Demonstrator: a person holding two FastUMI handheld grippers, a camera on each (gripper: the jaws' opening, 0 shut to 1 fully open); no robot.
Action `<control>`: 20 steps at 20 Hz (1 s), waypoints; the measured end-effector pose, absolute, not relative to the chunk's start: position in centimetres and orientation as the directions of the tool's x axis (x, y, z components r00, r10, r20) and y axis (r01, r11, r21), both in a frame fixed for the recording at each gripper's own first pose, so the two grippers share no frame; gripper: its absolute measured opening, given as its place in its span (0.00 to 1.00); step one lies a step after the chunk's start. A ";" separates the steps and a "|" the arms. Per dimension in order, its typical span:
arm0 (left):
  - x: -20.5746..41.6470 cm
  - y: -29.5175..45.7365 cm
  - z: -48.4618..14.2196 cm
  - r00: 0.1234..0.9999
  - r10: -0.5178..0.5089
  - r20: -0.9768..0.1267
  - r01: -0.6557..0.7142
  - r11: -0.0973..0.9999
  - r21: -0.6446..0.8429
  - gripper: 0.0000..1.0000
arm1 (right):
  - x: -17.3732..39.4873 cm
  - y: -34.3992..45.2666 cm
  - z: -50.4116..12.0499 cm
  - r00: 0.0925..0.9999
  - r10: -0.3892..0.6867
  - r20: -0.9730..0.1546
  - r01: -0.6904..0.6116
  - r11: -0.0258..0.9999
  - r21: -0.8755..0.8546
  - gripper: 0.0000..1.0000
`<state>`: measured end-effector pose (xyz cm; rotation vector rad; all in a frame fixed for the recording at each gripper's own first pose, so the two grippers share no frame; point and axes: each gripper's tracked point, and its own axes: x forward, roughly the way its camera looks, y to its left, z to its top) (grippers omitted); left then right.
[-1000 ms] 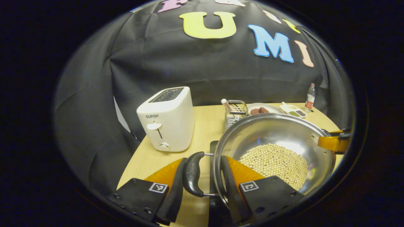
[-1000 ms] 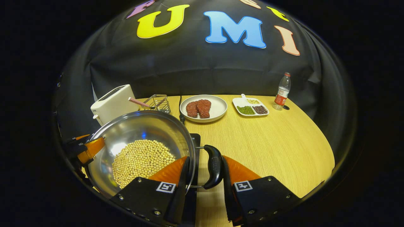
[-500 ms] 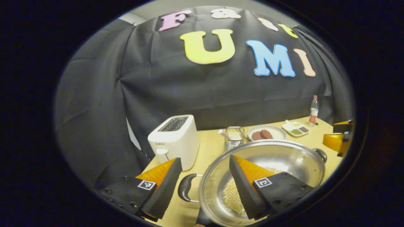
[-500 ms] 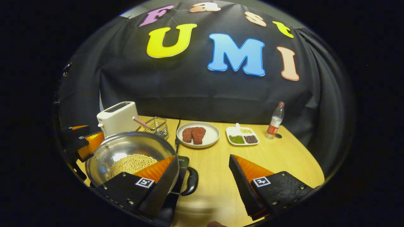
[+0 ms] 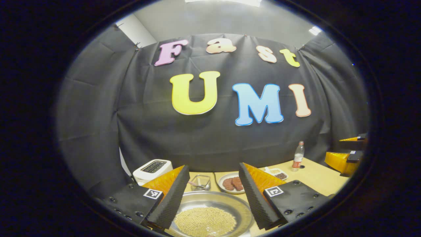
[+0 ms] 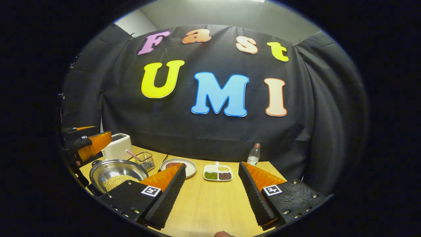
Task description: First push the handle of the pot to place it horizontally, then grasp the pot with both hands and set it on the induction cooktop.
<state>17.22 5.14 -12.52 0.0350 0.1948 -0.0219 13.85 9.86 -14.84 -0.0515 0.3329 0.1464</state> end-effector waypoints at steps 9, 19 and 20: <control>11.0 -5.4 -6.8 0.992 -0.061 -0.106 0.062 0.998 0.004 0.95 | 9.8 0.7 -10.1 0.954 0.162 -0.253 -0.152 0.987 0.058 0.97; 4.2 -4.7 -3.4 0.992 -0.102 -0.072 0.104 0.994 0.027 0.98 | 3.1 0.5 -5.9 0.971 0.120 -0.207 -0.105 0.991 0.084 0.97; 3.6 -4.6 -3.3 0.992 -0.106 -0.073 0.109 0.994 0.031 0.94 | 2.4 0.5 -6.0 0.970 0.116 -0.215 -0.100 0.991 0.084 0.97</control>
